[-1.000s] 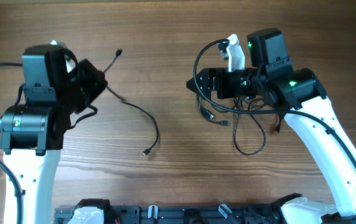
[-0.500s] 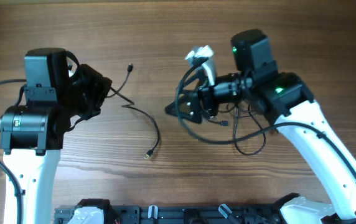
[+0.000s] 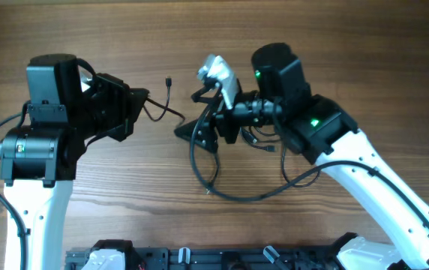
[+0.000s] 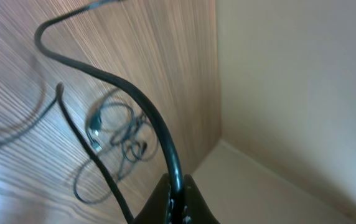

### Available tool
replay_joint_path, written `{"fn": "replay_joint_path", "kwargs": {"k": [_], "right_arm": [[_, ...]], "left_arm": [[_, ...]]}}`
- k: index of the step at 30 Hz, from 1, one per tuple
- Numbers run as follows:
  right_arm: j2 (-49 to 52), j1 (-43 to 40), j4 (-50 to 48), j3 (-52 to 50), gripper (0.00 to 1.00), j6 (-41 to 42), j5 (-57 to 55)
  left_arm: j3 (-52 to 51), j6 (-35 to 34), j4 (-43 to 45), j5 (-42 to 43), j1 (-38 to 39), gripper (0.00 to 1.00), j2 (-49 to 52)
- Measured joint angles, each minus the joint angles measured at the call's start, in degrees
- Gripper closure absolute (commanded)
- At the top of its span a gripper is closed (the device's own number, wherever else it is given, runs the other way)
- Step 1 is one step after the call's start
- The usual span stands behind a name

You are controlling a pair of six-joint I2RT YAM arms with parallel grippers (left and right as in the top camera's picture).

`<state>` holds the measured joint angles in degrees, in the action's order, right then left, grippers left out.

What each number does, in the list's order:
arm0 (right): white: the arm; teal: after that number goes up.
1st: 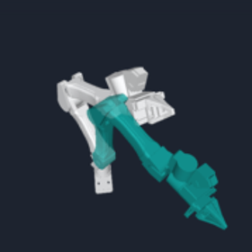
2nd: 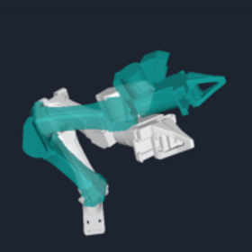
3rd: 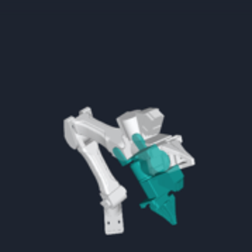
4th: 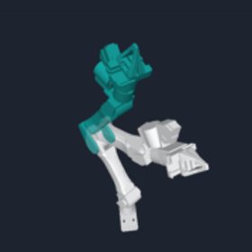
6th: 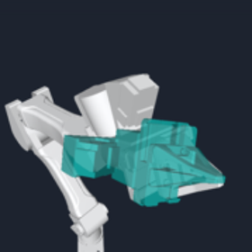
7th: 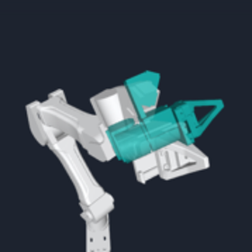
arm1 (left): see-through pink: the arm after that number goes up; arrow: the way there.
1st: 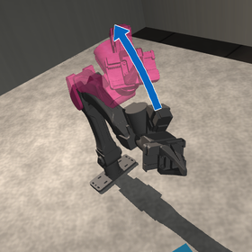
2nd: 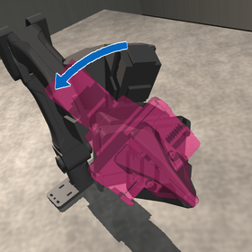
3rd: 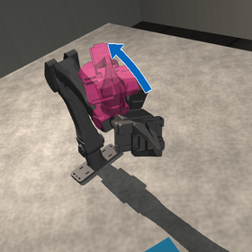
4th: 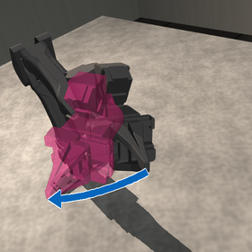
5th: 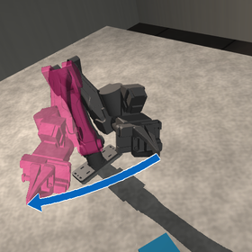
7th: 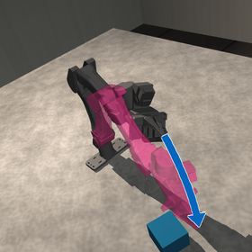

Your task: Untangle cables

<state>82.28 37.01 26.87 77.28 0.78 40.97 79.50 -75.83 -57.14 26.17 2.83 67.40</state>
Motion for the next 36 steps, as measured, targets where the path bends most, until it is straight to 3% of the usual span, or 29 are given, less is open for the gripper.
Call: {"fn": "replay_joint_path", "kwargs": {"k": [7, 10, 11, 12, 15, 18, 21, 25, 28, 33, 36], "right_arm": [[0.0, 4.4, -0.9, 0.0, 0.36, -1.4, -12.4], [0.0, 4.4, -0.9, 0.0, 0.62, -1.5, -14.6], [0.0, 4.4, -0.9, 0.0, 0.92, -1.7, -15.0], [0.0, 4.4, -0.9, 0.0, 0.95, -1.6, -15.1], [0.0, 4.6, -1.0, 0.0, 0.96, -0.3, -15.1], [0.0, 4.8, -1.8, 0.0, 0.96, 3.2, -15.1], [0.0, 4.7, -3.4, 0.0, 0.96, 11.1, -15.6], [0.0, 4.7, -4.8, 0.0, 0.96, 17.3, -15.8], [0.0, 4.7, -4.8, 0.0, 0.96, 20.9, -15.8], [0.0, 4.7, -4.1, 0.0, 0.96, 24.8, -15.8], [0.0, 4.7, -4.2, 0.0, 0.96, 25.4, -16.0]], "left_arm": [[0.0, -3.2, 0.2, 6.0, 0.0, 0.96, 0.0], [0.0, -3.8, 0.6, 8.9, 0.0, 0.96, 0.0], [0.0, -3.8, 0.6, 9.4, 0.0, 0.96, 0.0], [0.0, -3.9, 0.7, 9.7, 0.0, 0.96, 0.0], [0.0, -4.1, 1.0, 9.7, 0.0, 0.96, 0.0], [0.0, -4.0, 1.0, 8.5, -0.2, 0.64, 0.0], [0.0, -1.6, -0.5, 2.3, -0.2, 0.26, 0.0], [0.0, 4.4, -0.8, -3.6, -0.2, 0.24, 0.0], [0.0, 6.4, 1.1, -3.3, -0.2, 0.26, 0.0], [0.0, 7.5, 10.6, 5.3, -0.2, 0.32, -0.9], [0.0, 7.3, 10.4, 8.9, -0.2, 0.35, -1.6]]}}
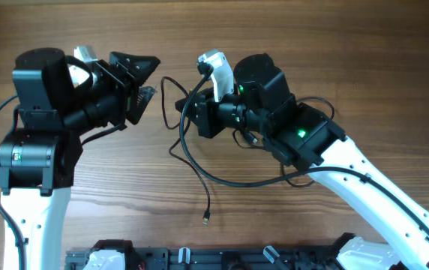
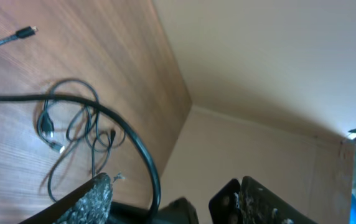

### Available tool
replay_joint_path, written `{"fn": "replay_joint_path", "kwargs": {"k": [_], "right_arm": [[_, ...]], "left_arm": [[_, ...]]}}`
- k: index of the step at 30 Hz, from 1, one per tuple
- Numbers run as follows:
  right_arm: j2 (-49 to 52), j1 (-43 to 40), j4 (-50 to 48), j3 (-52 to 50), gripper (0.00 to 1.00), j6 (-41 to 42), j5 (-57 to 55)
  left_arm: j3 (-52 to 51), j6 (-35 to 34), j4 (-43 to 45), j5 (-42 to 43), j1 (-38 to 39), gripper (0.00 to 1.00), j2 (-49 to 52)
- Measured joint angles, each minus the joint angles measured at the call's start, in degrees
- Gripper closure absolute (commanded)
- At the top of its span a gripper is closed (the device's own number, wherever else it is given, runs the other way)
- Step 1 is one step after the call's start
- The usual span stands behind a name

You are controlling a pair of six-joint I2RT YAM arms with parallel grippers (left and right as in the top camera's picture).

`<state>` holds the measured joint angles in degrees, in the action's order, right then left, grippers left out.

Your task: Untangle cables

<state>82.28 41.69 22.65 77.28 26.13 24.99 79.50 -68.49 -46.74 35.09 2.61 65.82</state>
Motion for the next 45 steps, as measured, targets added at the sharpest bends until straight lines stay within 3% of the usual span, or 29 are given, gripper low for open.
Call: {"fn": "replay_joint_path", "kwargs": {"k": [9, 16, 20, 23, 28, 30, 31, 34, 38, 45], "right_arm": [[0.0, 0.0, -0.9, 0.0, 0.96, 2.0, 0.1], [0.0, 0.0, -0.9, 0.0, 0.96, 2.0, 0.5], [0.0, 0.0, -0.5, 0.0, 0.96, 2.0, 0.5], [0.0, 0.0, -0.5, 0.0, 0.96, 2.0, 0.7], [0.0, 0.0, -0.5, 0.0, 0.96, 2.0, 0.9], [0.0, 0.0, -0.4, 0.0, 0.95, 2.0, 0.9], [0.0, 0.0, -0.5, 0.0, 0.90, 2.0, 0.9], [0.0, 0.0, -0.4, 0.0, 0.42, 2.3, 0.9], [0.0, 0.0, 2.6, 0.0, 0.01, 2.3, -0.1], [0.0, -0.8, 5.7, 0.0, 0.00, 2.4, -2.7]], "left_arm": [[0.0, -2.0, -1.9, 1.9, 3.1, 0.51, 1.7], [0.0, -2.4, -1.1, 1.9, 5.6, 0.54, 6.5], [0.0, -2.6, 0.9, 1.9, 5.6, 0.68, 6.6], [0.0, -2.7, 1.0, 2.0, 5.6, 0.72, 6.6], [0.0, -2.7, 1.0, 2.2, 5.7, 0.96, 6.6], [0.0, -2.8, 1.1, 2.3, 5.7, 0.96, 6.6], [0.0, -2.8, 1.1, 2.3, 5.7, 0.96, 6.6], [0.0, -1.0, 1.1, 1.2, 5.8, 0.96, 6.6], [0.0, 6.6, -1.2, -7.8, 6.0, 0.96, 6.6], [0.0, 12.2, -0.2, -18.1, 5.7, 0.96, 6.6]]}}
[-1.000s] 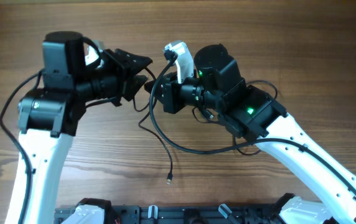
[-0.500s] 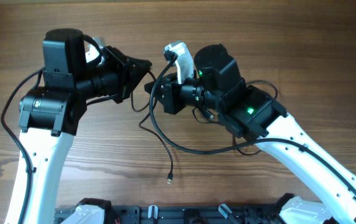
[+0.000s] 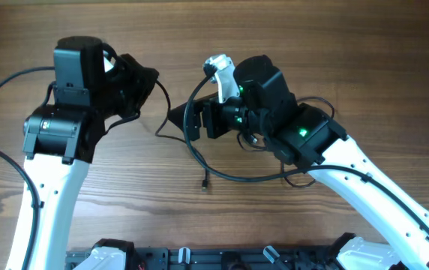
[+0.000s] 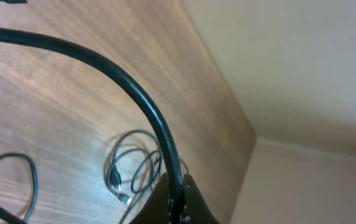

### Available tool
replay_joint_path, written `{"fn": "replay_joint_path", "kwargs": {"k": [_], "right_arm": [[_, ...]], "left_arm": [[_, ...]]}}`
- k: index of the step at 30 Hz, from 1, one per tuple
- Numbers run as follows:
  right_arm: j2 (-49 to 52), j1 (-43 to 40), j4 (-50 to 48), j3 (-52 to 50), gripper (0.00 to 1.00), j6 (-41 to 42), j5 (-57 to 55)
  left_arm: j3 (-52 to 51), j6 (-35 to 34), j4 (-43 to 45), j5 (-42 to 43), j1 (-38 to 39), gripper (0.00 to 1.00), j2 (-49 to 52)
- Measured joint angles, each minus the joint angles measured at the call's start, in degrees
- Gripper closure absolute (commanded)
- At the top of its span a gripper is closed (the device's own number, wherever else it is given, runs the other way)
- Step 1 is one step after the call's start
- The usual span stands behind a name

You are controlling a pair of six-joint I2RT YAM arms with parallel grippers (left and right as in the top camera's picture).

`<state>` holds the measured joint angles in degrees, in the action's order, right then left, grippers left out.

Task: Untangle cables
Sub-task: 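Pull the single black cable with left gripper to the far left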

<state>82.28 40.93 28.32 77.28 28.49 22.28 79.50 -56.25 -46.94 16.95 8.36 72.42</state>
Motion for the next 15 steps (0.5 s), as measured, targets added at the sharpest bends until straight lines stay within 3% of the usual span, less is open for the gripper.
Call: {"fn": "replay_joint_path", "kwargs": {"k": [9, 15], "right_arm": [[-7.2, -5.7, 4.4, 0.0, 0.00, 0.0, -3.3], [-8.0, -6.4, 10.5, 0.0, 0.00, 0.0, -4.6]], "left_arm": [[0.0, 5.5, 8.5, -5.7, -10.1, 0.96, 0.0], [-0.2, 9.1, 30.1, -6.5, -10.4, 0.96, 0.1]]}}
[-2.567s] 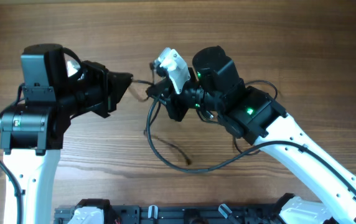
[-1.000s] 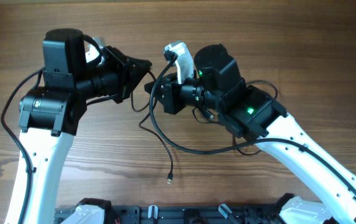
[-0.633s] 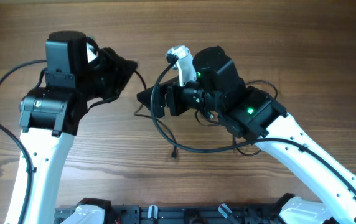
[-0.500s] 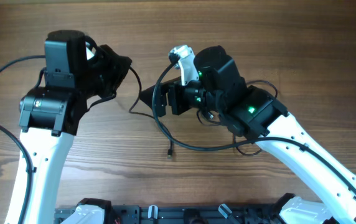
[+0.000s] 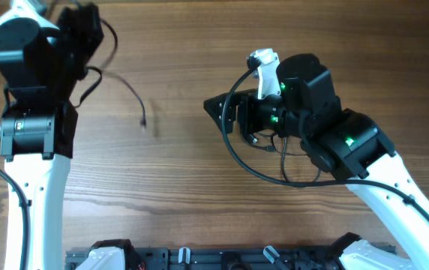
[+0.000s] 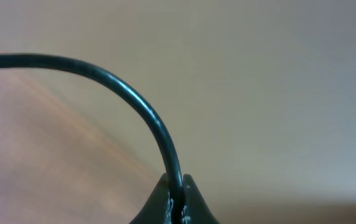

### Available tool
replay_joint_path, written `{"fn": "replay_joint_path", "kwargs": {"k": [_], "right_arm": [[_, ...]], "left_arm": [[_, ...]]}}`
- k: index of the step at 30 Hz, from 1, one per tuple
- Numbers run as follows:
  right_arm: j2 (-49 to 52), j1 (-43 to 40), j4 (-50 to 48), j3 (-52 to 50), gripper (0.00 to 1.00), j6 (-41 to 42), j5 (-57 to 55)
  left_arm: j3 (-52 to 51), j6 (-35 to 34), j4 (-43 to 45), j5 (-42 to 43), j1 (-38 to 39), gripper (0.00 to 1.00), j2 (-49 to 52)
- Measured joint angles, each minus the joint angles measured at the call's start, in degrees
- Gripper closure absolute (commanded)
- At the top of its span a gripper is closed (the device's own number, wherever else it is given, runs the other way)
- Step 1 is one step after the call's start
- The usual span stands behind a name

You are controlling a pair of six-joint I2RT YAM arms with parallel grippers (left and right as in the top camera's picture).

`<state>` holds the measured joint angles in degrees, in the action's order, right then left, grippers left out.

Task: Untangle cables
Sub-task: 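Pull the single black cable with left gripper to the far left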

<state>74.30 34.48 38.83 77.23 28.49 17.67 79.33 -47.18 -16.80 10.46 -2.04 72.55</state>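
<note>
My left gripper (image 5: pixel 87 24) is up at the far left corner, shut on a black cable (image 6: pixel 142 111) that arcs away from its closed fingertips (image 6: pixel 165 190). That cable (image 5: pixel 130 88) trails down to a free plug end (image 5: pixel 143 121) lying alone on the wood. My right gripper (image 5: pixel 213 109) points left at mid-table, its fingers together on a thick black cable loop (image 5: pixel 233 154). The loop curves round to the remaining tangle (image 5: pixel 263 141) under the right wrist. The left wrist view shows only blurred wall and a strip of table.
The wooden table (image 5: pixel 169 187) carries only the cables. Both arm bodies stand over its left and right sides, and a black rail (image 5: pixel 214 259) runs along the front edge.
My left gripper went from mid-table to the far left corner with its cable, whose plug end now lies apart from the tangle. The right gripper and tangle shifted right.
First both grippers were close together mid-table, the left shut on a cable running into the tangle. Then the left fingers stood apart beside it. Later they were shut on it again, and now that cable lies apart from the tangle on the left.
</note>
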Motion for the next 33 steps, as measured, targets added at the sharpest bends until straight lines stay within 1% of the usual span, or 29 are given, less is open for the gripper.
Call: {"fn": "replay_joint_path", "kwargs": {"k": [4, 6, 8, 10, 11, 13, 16, 19, 20, 21, 22, 24, 25, 27, 29, 30, 32, 33], "right_arm": [[0.6, 0.0, 1.0, 0.0, 0.00, 0.0, -0.4], [0.6, 0.0, 1.0, 0.0, 0.00, 0.0, -0.4], [0.6, 0.0, 1.0, 0.0, 0.00, 0.0, -0.4], [0.6, 0.0, 1.1, 0.0, 0.00, 0.0, -0.4], [0.6, 0.0, 1.1, 0.0, 0.00, 0.0, -0.4], [0.6, 0.0, 1.4, 0.0, 0.00, 0.0, -0.4], [0.6, 0.0, 1.5, 0.0, 0.00, 0.0, -0.4], [0.6, 0.0, 2.4, 0.0, 0.00, 0.0, -1.5], [0.6, 0.0, 3.0, 0.0, 0.00, 0.0, -2.2], [0.6, 0.0, 3.6, 0.0, 0.00, 0.0, -2.5], [0.6, 0.0, 4.1, 0.0, 0.00, 0.0, -2.9], [0.6, 0.0, 4.9, 0.0, 0.00, 0.0, -3.3], [0.6, 0.0, 4.9, 0.0, 0.00, 0.0, -3.4], [0.6, 0.0, 5.0, 0.0, 0.00, 0.0, -3.7], [0.6, 0.0, 4.9, 0.0, 0.01, 0.0, -3.8], [0.6, 0.0, 4.9, 0.0, 0.00, 0.0, -3.8], [0.6, 0.0, 4.9, 0.0, 0.00, 0.0, -3.8], [0.6, 0.0, 4.9, 0.0, 0.00, 0.0, -3.8]], "left_arm": [[0.0, 0.6, 12.8, -0.2, 0.0, 0.96, 0.9], [0.2, 0.7, 19.6, -0.2, 0.0, 0.96, 3.3], [0.2, 0.7, 26.3, -0.2, 0.0, 0.96, 7.3], [0.3, 1.6, 36.2, -1.8, 0.1, 0.96, 13.0], [0.3, 2.2, 38.5, -3.3, 0.1, 0.96, 15.7], [0.3, 3.9, 40.3, -6.8, 0.0, 0.96, 20.1], [0.3, 10.4, 40.2, -12.4, -0.9, 0.96, 26.5], [0.3, 21.3, 41.4, -18.2, -4.1, 0.96, 32.2], [0.3, 24.3, 42.6, -19.8, -6.1, 0.91, 33.8], [0.3, 25.6, 43.5, -20.6, -7.5, 0.77, 34.7], [0.3, 27.4, 44.8, -21.5, -10.1, 0.48, 35.9], [0.3, 29.1, 44.9, -22.6, -14.8, 0.45, 37.1], [0.3, 29.1, 42.4, -21.9, -18.0, 0.43, 37.1], [0.3, 28.9, 38.2, -18.6, -22.4, 0.33, 37.2], [0.3, 29.1, 33.0, -13.4, -24.5, 0.33, 37.2], [0.3, 28.9, 30.4, -10.2, -24.6, 0.36, 37.2], [0.3, 29.0, 26.1, -2.9, -23.4, 0.45, 38.0], [0.3, 28.9, 24.3, 0.2, -22.5, 0.46, 38.4]]}}
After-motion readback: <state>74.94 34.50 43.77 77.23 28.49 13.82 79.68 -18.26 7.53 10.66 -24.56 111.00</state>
